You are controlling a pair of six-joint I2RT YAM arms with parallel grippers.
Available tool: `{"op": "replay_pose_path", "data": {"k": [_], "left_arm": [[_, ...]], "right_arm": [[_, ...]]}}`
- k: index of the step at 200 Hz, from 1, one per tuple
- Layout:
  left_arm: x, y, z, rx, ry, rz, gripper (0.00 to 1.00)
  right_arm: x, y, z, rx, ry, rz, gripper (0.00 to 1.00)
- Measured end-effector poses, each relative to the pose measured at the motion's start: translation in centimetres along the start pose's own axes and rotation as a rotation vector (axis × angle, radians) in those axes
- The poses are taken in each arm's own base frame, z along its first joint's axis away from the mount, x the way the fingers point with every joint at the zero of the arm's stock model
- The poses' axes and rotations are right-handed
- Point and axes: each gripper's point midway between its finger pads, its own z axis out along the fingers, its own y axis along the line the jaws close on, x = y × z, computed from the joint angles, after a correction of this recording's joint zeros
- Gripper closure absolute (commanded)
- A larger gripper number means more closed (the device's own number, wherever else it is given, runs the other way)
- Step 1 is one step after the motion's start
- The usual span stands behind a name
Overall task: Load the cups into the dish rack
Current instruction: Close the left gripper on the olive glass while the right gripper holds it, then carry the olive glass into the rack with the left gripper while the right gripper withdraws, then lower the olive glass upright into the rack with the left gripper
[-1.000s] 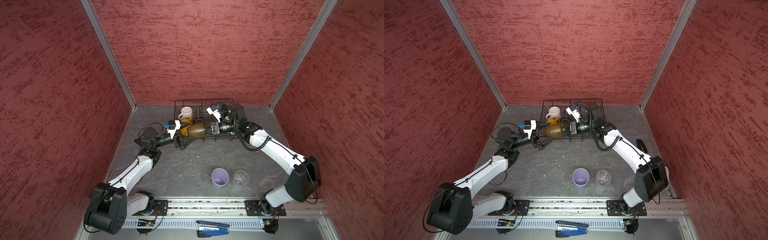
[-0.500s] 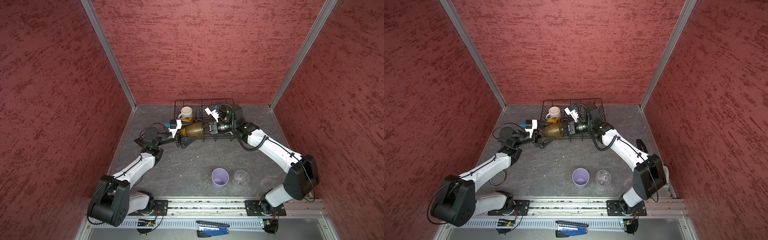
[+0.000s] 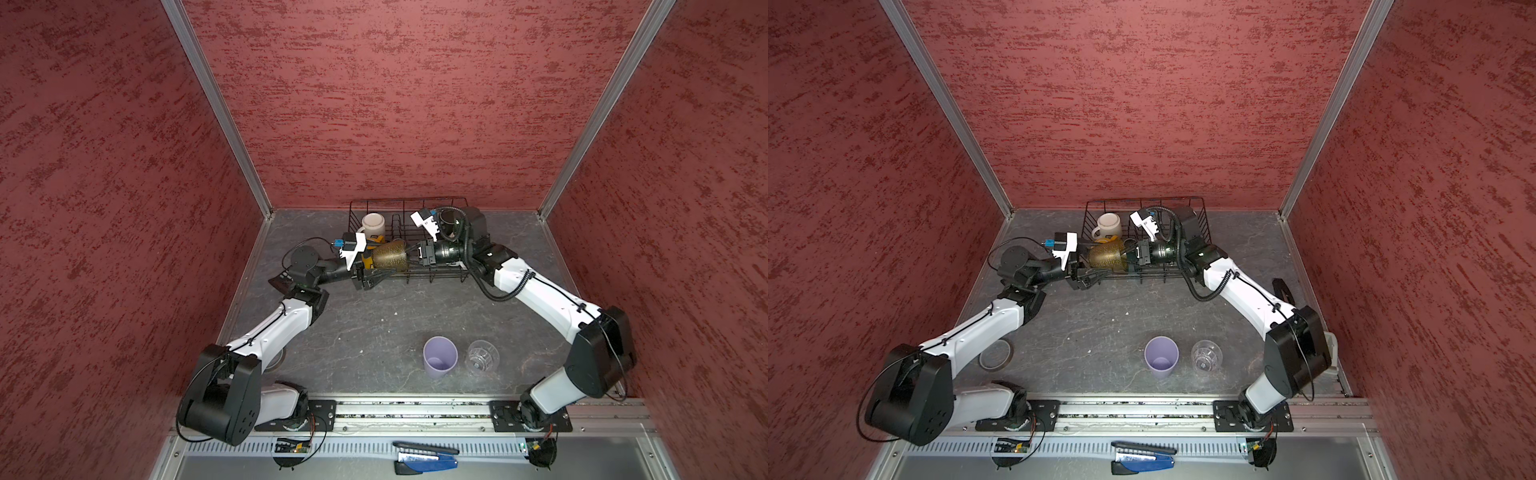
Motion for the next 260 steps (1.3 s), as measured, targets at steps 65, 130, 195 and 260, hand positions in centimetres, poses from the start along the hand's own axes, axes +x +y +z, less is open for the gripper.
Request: {"op": "replay_pose_path", "data": {"k": [65, 130, 195, 260], "left_arm": [[-0.1, 2.1, 1.0, -0.068, 0.039, -0.088, 1.00], [1.5, 4.3, 1.5, -0.122, 0.096, -0.171, 1.00], [-0.4, 10.4, 1.8, -0.352, 0.125, -0.177, 1.00], [3.0, 16.7, 2.2, -0.525, 0.248, -0.233, 1.00]], "right_arm": [[-0.5, -2.0, 0.2, 0.037, -0.041, 0.028, 0.57], [-0.7, -4.8, -1.1, 0.071, -0.098, 0.101, 0.52], [-1.3, -7.6, -6.5, 0.170, -0.213, 0.167, 0.40], [-2.2, -8.0, -10.8, 0.259, -0.307, 0.150, 0.36]]}}
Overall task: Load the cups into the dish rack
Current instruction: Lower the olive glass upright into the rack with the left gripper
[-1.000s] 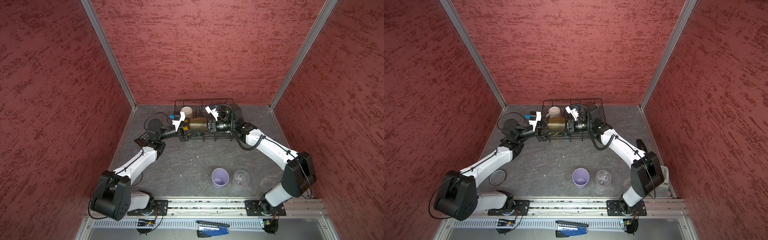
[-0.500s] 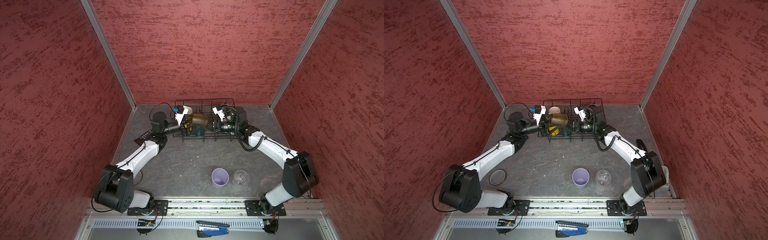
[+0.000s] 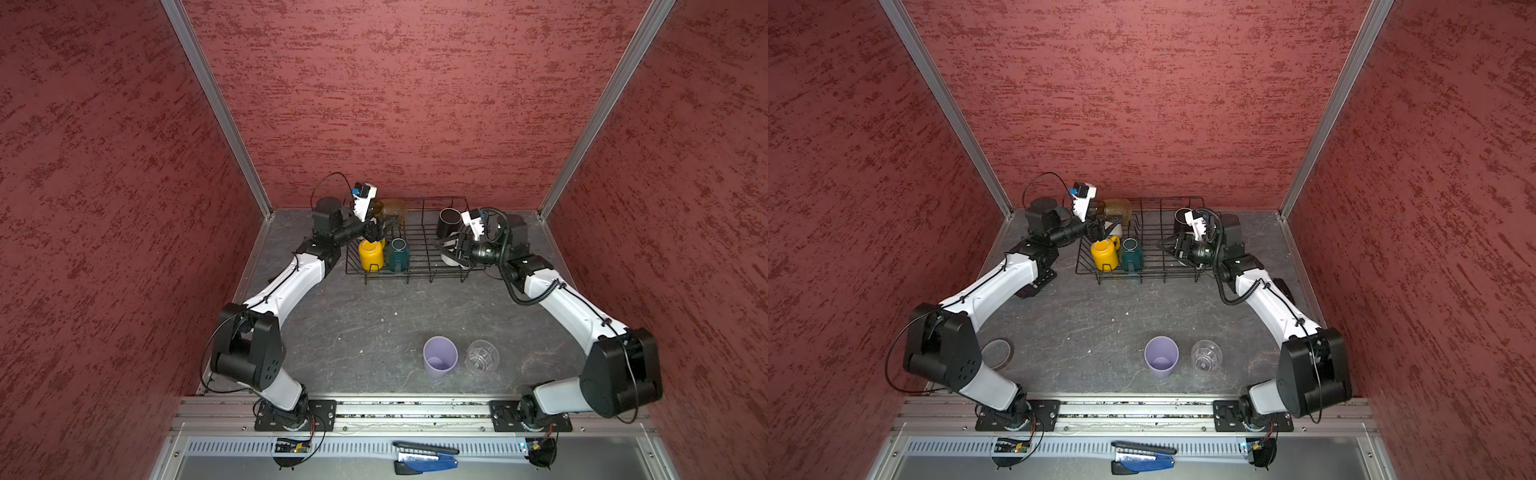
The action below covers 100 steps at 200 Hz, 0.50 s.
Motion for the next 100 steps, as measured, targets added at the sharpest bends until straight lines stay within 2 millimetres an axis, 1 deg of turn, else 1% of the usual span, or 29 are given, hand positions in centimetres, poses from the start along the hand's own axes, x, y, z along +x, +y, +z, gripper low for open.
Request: {"op": "replay_pose_path", "data": {"k": [25, 64, 76, 100], "left_arm": [[1.2, 2.7, 2.0, -0.078, 0.070, -0.009, 1.00], [2.7, 6.2, 5.0, -0.162, 0.168, 0.007, 1.00], [3.3, 7.0, 5.9, -0.177, 0.198, 0.018, 1.00], [5.2, 8.6, 8.0, -0.209, 0.277, 0.051, 1.00]], "right_arm": [[-0.1, -0.6, -0.5, 0.025, -0.008, -0.004, 0.35], [0.1, -1.8, -1.0, 0.069, -0.006, 0.001, 0.34], [0.1, -2.2, -1.1, 0.083, -0.008, 0.000, 0.34], [0.2, -2.8, -1.5, 0.105, -0.006, 0.000, 0.34]]}}
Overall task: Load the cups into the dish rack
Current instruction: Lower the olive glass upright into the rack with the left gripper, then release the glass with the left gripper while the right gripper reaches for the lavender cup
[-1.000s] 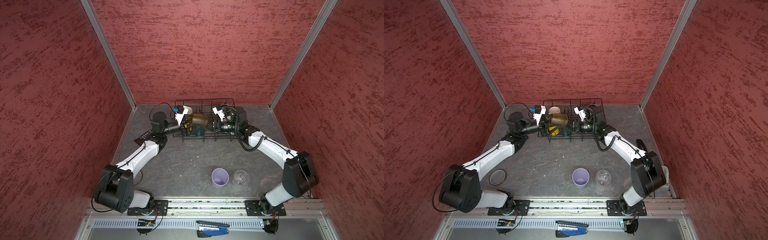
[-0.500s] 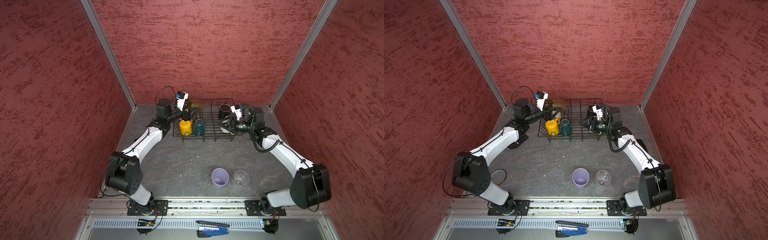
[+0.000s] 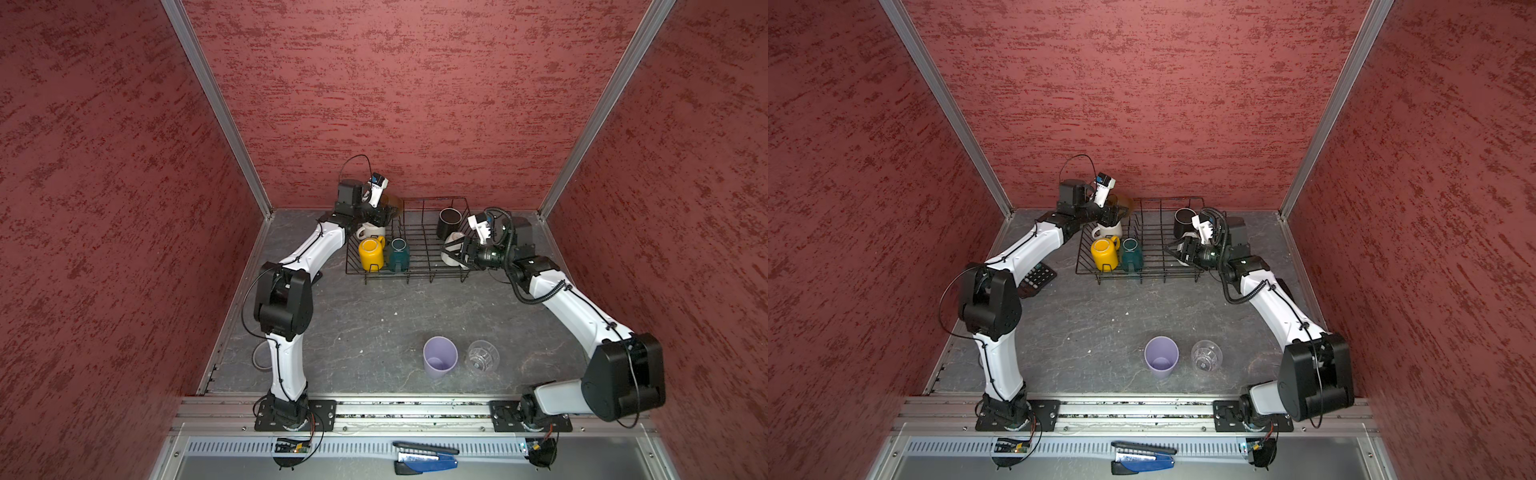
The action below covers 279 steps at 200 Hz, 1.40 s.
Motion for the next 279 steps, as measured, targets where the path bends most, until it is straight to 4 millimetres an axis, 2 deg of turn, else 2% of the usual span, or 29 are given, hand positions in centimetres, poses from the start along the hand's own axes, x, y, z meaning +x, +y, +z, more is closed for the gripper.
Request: {"op": "replay_pose_path", "data": {"k": [31, 78, 101, 122, 138, 156, 172, 190, 197, 204, 223, 279], "left_arm": [[2.1, 0.0, 2.9, -0.025, 0.095, 0.065, 1.00], [5.2, 0.0, 6.4, -0.069, 0.234, 0.181, 1.00], [6.6, 0.2, 7.2, -0.087, 0.289, 0.213, 1.00], [7.1, 0.7, 7.4, -0.108, 0.309, 0.224, 0.99], [7.7, 1.0, 7.3, -0.118, 0.331, 0.227, 0.92], [8.1, 1.1, 7.3, -0.119, 0.345, 0.228, 0.74], [8.1, 1.1, 7.2, -0.118, 0.349, 0.228, 0.49], [8.1, 1.2, 7.1, -0.117, 0.353, 0.225, 0.28], [8.1, 1.2, 7.1, -0.117, 0.357, 0.226, 0.16], [8.0, 1.4, 7.0, -0.120, 0.355, 0.226, 0.10], [7.5, 2.1, 6.8, -0.136, 0.347, 0.217, 0.00], [7.4, 2.4, 6.7, -0.149, 0.344, 0.207, 0.00]], "right_arm": [[0.1, -0.5, -0.2, 0.018, 0.004, -0.002, 0.34], [0.3, -0.2, -0.7, 0.017, -0.001, -0.019, 0.33], [0.6, -0.2, -0.9, 0.017, -0.001, -0.018, 0.33], [0.9, -0.4, -0.9, 0.019, 0.002, -0.013, 0.33], [1.1, -0.6, -0.9, 0.022, 0.005, -0.008, 0.33], [1.3, -0.8, -0.8, 0.024, 0.009, -0.003, 0.33], [1.4, -0.9, -0.8, 0.025, 0.010, 0.002, 0.33], [1.4, -0.8, -0.8, 0.022, 0.009, 0.005, 0.32], [1.4, -0.8, -0.8, 0.022, 0.009, 0.006, 0.32], [1.4, -0.8, -0.8, 0.021, 0.008, 0.006, 0.32], [1.3, -0.8, -0.8, 0.021, 0.008, 0.005, 0.32], [1.5, -1.1, -0.9, 0.042, 0.012, -0.002, 0.37]]}}
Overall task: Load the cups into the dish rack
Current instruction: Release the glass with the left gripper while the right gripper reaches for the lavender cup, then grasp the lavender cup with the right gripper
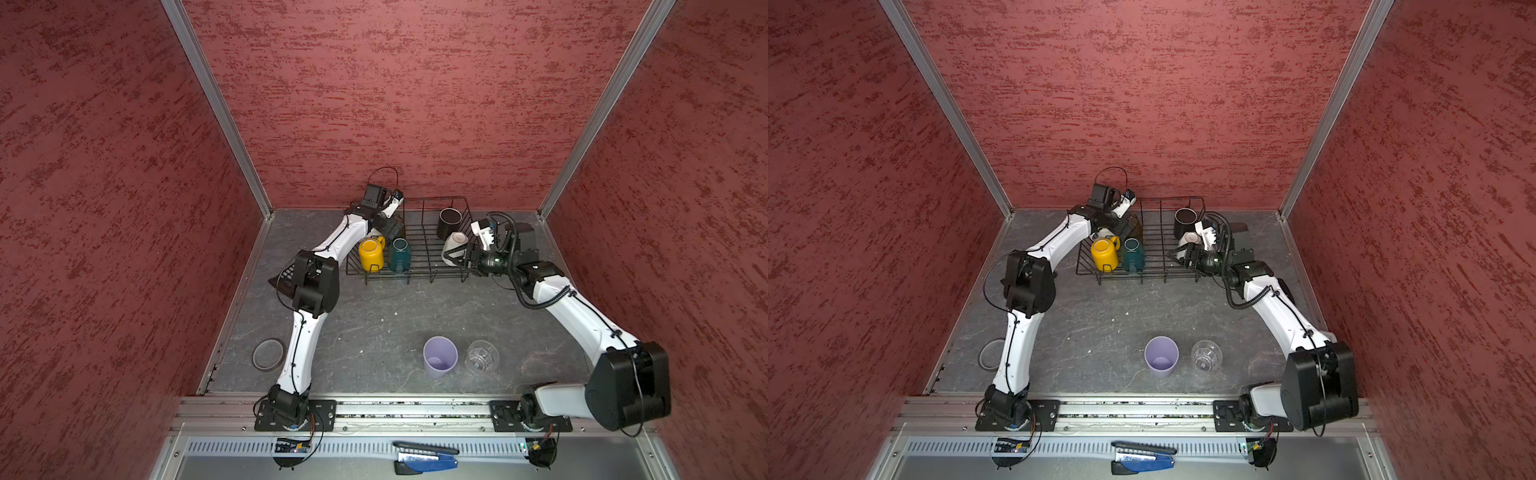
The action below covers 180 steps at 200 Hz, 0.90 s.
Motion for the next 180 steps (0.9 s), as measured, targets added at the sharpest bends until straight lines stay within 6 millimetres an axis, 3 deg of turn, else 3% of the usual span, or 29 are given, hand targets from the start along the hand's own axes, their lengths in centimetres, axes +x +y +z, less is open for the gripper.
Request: {"op": "replay_pose_path", "data": {"k": [29, 56, 76, 94, 112, 128, 140, 159, 180], "left_arm": [[-0.5, 0.3, -0.9, -0.025, -0.024, -0.025, 0.00], [-2.5, 1.1, -4.5, -0.072, -0.101, -0.078, 0.00], [-5.7, 2.3, -9.2, -0.098, -0.212, -0.151, 0.00], [-8.8, 3.8, -15.1, -0.082, -0.359, -0.236, 0.00], [-9.9, 5.5, -21.0, -0.051, -0.500, -0.335, 0.00], [-9.3, 7.1, -25.1, -0.039, -0.592, -0.418, 0.00], [-8.1, 7.9, -27.0, -0.045, -0.630, -0.469, 0.00], [-6.2, 7.0, -28.1, -0.035, -0.644, -0.518, 0.00], [-3.8, 5.2, -27.9, -0.009, -0.623, -0.555, 0.00]], "right_arm": [[-0.1, -0.7, -0.4, 0.092, 0.005, -0.030, 0.39], [0.2, -0.7, -0.8, 0.204, 0.016, -0.113, 0.41], [2.6, -0.2, -1.0, 0.269, 0.071, -0.168, 0.43], [5.1, 0.5, -1.4, 0.317, 0.123, -0.224, 0.44], [7.6, 1.2, -2.0, 0.344, 0.173, -0.270, 0.45], [10.0, 1.4, -2.8, 0.361, 0.219, -0.296, 0.46], [11.5, 1.2, -3.4, 0.380, 0.252, -0.305, 0.46], [13.8, 1.0, -4.2, 0.399, 0.307, -0.319, 0.47], [16.1, 0.8, -4.4, 0.411, 0.368, -0.336, 0.48]]}}
